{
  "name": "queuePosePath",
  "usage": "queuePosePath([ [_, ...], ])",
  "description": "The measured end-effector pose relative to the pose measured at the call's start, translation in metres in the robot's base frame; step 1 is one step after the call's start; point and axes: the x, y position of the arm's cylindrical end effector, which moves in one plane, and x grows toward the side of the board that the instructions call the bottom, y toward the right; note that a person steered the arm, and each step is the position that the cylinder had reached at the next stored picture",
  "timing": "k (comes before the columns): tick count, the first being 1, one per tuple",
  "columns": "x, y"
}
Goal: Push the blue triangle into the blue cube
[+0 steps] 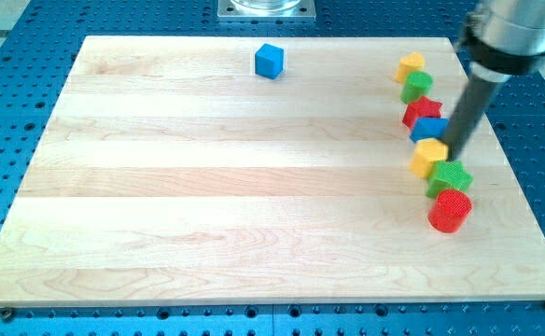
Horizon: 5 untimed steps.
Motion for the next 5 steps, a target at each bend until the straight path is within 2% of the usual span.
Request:
queuePosePath([
  [1, -0.010, -0.015],
  [2, -0.011, 0.016],
  [3, -0.030, 0.001],
  [4, -0.051, -0.061],
  [5, -0.082, -0.094],
])
